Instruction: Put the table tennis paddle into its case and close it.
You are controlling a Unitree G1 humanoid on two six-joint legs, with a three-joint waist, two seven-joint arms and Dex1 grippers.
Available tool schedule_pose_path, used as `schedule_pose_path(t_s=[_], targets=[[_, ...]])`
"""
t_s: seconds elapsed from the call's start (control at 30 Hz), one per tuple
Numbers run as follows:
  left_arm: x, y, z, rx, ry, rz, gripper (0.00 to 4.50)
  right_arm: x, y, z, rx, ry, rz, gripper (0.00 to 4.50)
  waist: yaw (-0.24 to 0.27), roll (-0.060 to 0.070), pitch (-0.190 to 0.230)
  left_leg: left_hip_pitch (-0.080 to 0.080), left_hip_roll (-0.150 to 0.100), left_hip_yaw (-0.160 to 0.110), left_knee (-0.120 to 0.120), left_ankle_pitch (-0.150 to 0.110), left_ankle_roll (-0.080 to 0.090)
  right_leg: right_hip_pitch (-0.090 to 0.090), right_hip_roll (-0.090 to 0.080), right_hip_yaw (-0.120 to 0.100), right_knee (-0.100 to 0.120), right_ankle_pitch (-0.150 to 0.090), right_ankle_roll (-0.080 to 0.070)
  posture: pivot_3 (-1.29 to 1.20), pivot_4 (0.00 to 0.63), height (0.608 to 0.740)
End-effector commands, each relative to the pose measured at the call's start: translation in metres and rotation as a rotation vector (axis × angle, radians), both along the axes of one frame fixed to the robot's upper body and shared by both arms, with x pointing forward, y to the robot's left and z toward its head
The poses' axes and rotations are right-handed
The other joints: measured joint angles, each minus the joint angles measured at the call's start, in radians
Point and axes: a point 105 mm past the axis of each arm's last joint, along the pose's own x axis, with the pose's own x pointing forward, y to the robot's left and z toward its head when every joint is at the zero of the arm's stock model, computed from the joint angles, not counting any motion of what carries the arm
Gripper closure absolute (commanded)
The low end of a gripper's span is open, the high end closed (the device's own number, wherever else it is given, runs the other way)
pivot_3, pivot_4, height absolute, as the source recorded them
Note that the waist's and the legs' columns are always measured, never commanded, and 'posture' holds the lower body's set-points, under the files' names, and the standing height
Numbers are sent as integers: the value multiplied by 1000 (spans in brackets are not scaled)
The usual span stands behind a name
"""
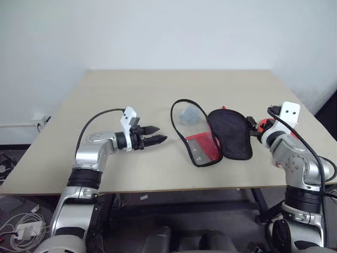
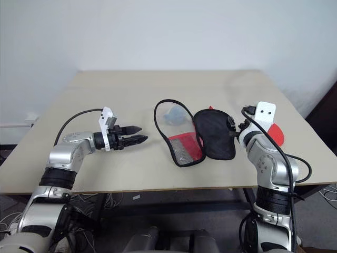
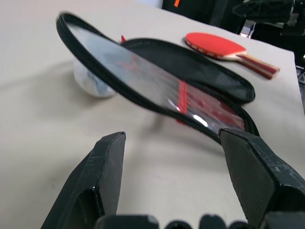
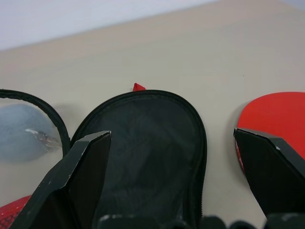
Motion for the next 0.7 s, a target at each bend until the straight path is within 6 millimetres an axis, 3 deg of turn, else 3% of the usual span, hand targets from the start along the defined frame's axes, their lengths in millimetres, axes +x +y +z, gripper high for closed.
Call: schedule_pose_path(t_s=[0.03,0.3,0.47,0.57,0.7], targets=[[2,-6,19,-5,-72,-25,1154,3,-6,21,-17,-88,-31,40,0,0,0,0,0,0,0,0,0,0,0,0,0,0,0,0,0,701],[0,-26,21,-42,-70,-85,1154,-17,-29,2,-68,-19,-101,40,0,0,0,0,0,0,0,0,-1,0,0,0,0,0,0,0,0,701],[2,-37,15,-61,-53,-107,1154,-35,-63,-3,-37,8,-208,40,1,0,0,0,0,1,0,0,-1,0,0,0,0,0,0,0,0,701],[1,-43,8,-50,-42,-124,1154,-43,-76,-3,-58,22,-235,40,1,0,0,0,0,1,0,0,0,1,0,1,-1,0,0,0,0,701],[1,-49,14,-82,-36,-154,1154,-43,-87,-12,-43,93,-254,40,-1,0,0,0,0,1,0,0,0,0,0,1,-1,0,0,0,0,701]])
